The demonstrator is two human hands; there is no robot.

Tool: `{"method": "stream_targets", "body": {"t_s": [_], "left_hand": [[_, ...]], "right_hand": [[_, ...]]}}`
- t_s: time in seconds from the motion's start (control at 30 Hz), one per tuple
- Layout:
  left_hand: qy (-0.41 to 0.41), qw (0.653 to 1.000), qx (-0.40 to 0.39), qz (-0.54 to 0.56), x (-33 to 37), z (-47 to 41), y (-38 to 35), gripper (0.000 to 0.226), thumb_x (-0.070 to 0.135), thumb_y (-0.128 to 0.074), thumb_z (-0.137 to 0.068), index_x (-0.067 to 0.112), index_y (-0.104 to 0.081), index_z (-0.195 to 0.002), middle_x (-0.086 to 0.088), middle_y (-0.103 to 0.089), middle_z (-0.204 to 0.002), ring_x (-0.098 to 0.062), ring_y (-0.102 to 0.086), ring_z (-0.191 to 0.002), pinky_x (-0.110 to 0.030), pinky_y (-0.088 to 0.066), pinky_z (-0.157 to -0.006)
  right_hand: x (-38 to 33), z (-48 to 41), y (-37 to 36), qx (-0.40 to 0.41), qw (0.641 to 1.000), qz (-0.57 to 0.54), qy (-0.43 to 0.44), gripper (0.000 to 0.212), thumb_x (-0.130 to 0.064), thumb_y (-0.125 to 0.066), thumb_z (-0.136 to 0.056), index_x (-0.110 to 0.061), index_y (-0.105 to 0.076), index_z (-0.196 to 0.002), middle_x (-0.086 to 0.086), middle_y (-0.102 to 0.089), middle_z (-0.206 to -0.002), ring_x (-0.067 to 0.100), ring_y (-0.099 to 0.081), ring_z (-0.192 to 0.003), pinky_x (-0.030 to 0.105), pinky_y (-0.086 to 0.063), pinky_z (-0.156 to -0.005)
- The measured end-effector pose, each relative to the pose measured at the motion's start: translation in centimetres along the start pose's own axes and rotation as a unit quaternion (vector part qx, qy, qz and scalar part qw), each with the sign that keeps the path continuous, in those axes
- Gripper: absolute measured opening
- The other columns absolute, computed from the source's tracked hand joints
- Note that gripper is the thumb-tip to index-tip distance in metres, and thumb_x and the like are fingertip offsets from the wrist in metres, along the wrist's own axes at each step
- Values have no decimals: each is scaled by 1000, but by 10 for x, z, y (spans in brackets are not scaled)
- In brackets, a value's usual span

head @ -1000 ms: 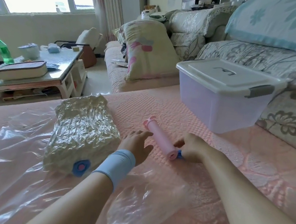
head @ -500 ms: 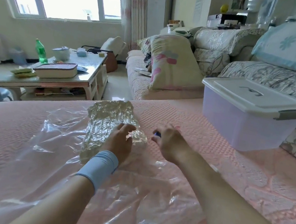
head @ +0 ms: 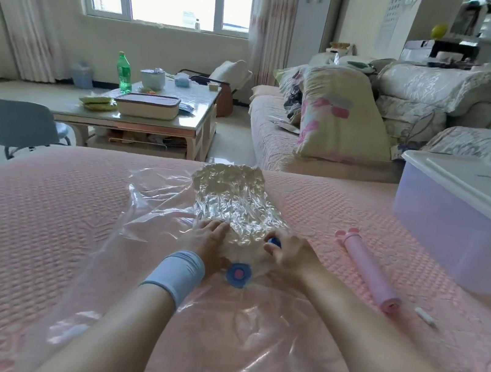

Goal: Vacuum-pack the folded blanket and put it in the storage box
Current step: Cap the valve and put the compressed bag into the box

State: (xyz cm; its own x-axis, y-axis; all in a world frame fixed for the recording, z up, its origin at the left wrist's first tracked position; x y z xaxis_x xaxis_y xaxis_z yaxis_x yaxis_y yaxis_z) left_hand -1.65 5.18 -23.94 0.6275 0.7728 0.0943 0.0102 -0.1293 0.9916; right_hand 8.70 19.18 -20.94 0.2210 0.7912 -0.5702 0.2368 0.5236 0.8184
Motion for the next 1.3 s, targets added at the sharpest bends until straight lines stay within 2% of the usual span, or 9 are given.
{"method": "stream_targets", "body": {"t_s": [0.27,0.37,0.43,0.6,0.7,0.8,0.93,1.13,1.3], "left_hand": [[5,992,-62,-111,4,51,29,85,69,-61,-74,26,-37,-142,3,-46,-137,-22,-42,-126,-41,-45,-97],[-11,994,-43,-105,5,65,49,74,68,-58,-77,29,-44,-138,4,-50,-134,-20,-45,-123,-39,-47,-93],[-12,995,-32,-90,2,69,57,78,70,-57,-78,31,-38,-142,4,-47,-139,-20,-44,-127,-39,-44,-98],[-30,994,-82,-60,-1,74,31,97,71,-56,-78,24,-15,-153,1,-14,-161,-21,-12,-148,-39,-17,-119],[-22,995,-90,-42,0,67,23,92,64,-59,-81,21,-20,-152,1,-19,-160,-19,-16,-148,-36,-20,-119],[-13,996,-86,-32,2,66,22,89,61,-59,-82,21,-20,-152,2,-20,-160,-20,-14,-148,-40,-21,-119],[8,995,-99,0,-5,71,13,88,56,-54,-87,36,-1,-153,5,-7,-163,-20,-2,-150,-46,-11,-121],[-15,1000,-20,0,12,78,15,80,60,-39,-90,26,-5,-154,1,-8,-162,-21,-5,-149,-42,-3,-121],[-11,999,-25,42,5,75,17,92,60,-58,-81,32,-10,-154,6,-14,-161,-20,-13,-148,-38,-12,-119]], "right_hand": [[-12,-7,-6,-18,998,-35,47,8,-25,-62,-98,-30,-64,-103,-6,-64,-103,17,-61,-99,19,-41,-76],[-27,-1,-6,32,996,5,84,15,-31,-65,-96,-26,-68,-110,-2,-64,-107,18,-58,-105,28,-43,-86],[-45,7,-3,82,989,45,115,23,-35,-67,-93,-24,-70,-114,0,-58,-109,17,-48,-106,32,-40,-93],[-53,15,-18,62,993,-47,94,23,-32,-77,-85,-28,-73,-108,-5,-60,-100,6,-59,-81,15,-42,-74],[-42,20,-21,73,991,-106,48,24,-26,-84,-78,-30,-75,-100,-11,-68,-88,-1,-62,-75,5,-43,-65],[-27,26,-19,75,981,-176,-20,28,-18,-89,-72,-32,-73,-90,-12,-71,-82,6,-67,-77,13,-51,-70],[-21,39,-17,72,986,-149,-31,25,-15,-89,-68,-30,-72,-79,-12,-73,-81,2,-69,-78,21,-55,-75],[-19,67,-43,43,999,-22,-17,23,-32,-78,-75,-35,-72,-97,-18,-73,-90,1,-67,-84,28,-55,-84],[-27,67,-47,62,996,54,19,21,-25,-74,-79,-26,-74,-100,-9,-74,-99,15,-65,-98,36,-49,-93]]}}
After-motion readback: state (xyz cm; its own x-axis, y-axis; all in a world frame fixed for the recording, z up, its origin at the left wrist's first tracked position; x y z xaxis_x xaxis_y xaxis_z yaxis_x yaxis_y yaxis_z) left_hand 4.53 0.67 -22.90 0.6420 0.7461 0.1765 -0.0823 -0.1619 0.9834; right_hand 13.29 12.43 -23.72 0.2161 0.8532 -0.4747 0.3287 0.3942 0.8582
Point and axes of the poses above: each hand's wrist, its own z-axis away from the middle knuckle, its own y-axis out of the back of the hand, x = y × z, the point moved 10 cm from there along -z, towards the middle knuckle
